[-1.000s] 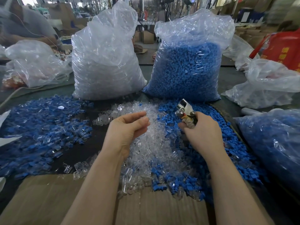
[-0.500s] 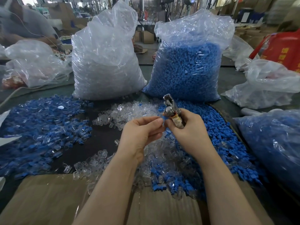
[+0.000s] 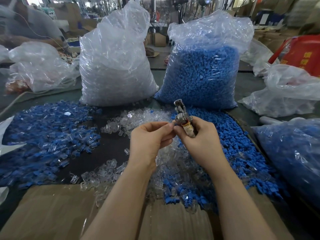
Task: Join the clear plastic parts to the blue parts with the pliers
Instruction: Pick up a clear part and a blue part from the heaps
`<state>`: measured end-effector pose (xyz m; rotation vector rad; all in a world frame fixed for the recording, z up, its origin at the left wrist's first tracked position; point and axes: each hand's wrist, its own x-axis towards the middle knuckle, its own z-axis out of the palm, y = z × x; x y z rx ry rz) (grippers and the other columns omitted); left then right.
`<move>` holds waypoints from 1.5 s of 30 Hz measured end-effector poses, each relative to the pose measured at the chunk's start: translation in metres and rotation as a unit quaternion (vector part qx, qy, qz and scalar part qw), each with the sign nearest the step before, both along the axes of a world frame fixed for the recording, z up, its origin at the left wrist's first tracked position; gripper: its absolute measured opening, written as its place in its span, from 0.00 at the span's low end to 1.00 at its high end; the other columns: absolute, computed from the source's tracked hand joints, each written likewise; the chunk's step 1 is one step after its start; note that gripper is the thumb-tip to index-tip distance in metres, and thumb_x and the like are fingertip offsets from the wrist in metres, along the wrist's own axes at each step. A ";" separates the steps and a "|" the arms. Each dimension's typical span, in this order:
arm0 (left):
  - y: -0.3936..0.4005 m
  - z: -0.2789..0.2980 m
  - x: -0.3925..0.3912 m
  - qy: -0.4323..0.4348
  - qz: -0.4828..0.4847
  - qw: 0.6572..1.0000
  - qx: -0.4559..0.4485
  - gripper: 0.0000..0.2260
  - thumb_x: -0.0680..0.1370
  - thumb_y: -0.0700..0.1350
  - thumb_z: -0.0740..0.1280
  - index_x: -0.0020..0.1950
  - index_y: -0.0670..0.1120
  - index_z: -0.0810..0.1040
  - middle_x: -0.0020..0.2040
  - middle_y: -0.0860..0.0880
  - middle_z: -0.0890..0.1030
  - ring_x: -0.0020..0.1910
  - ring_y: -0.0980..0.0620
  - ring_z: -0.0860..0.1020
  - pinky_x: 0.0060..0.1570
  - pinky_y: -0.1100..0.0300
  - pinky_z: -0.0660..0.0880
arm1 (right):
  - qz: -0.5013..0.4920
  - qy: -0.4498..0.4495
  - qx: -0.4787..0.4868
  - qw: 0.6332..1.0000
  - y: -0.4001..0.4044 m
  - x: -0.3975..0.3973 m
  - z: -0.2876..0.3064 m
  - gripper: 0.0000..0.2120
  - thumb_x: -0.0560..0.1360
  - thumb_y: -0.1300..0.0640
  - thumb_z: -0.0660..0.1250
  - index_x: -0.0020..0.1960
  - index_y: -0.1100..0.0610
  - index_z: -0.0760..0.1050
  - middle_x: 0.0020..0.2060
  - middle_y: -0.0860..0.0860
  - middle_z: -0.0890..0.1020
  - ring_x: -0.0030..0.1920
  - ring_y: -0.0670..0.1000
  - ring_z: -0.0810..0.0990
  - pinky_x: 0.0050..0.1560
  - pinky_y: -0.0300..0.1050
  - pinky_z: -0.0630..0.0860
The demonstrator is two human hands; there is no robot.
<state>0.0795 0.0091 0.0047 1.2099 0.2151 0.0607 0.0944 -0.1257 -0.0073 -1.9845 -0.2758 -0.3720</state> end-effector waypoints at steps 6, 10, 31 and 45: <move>0.001 0.000 0.000 -0.001 0.002 1.000 -0.009 0.05 0.72 0.34 0.74 0.47 0.39 0.83 0.40 0.42 0.86 0.39 0.51 0.85 0.37 0.64 0.81 | -0.032 0.019 0.024 0.999 0.000 0.001 -0.003 0.02 0.75 0.57 0.72 0.48 0.52 0.81 0.39 0.46 0.84 0.41 0.46 0.82 0.46 0.52 0.81; 0.000 0.000 0.000 -0.012 0.017 1.000 0.003 0.04 0.73 0.34 0.73 0.47 0.40 0.83 0.39 0.42 0.86 0.39 0.50 0.86 0.38 0.64 0.81 | -0.061 -0.008 0.068 0.996 -0.001 0.001 -0.002 0.05 0.74 0.57 0.73 0.43 0.49 0.78 0.35 0.45 0.82 0.37 0.43 0.79 0.41 0.42 0.77; -0.012 -0.001 -0.006 -0.143 0.110 0.963 0.202 0.07 0.71 0.37 0.77 0.42 0.49 0.86 0.37 0.53 0.86 0.38 0.56 0.84 0.43 0.60 0.81 | -0.067 -0.016 0.068 0.995 0.007 -0.002 0.000 0.03 0.76 0.56 0.71 0.45 0.55 0.79 0.34 0.48 0.82 0.36 0.48 0.79 0.37 0.48 0.76; -0.007 -0.007 -0.001 -0.146 0.128 0.962 0.194 0.06 0.73 0.38 0.75 0.41 0.48 0.84 0.36 0.52 0.85 0.38 0.55 0.84 0.41 0.64 0.80 | -0.024 0.054 0.031 0.998 -0.001 -0.002 0.006 0.03 0.76 0.55 0.70 0.45 0.55 0.79 0.37 0.53 0.83 0.42 0.57 0.82 0.47 0.60 0.79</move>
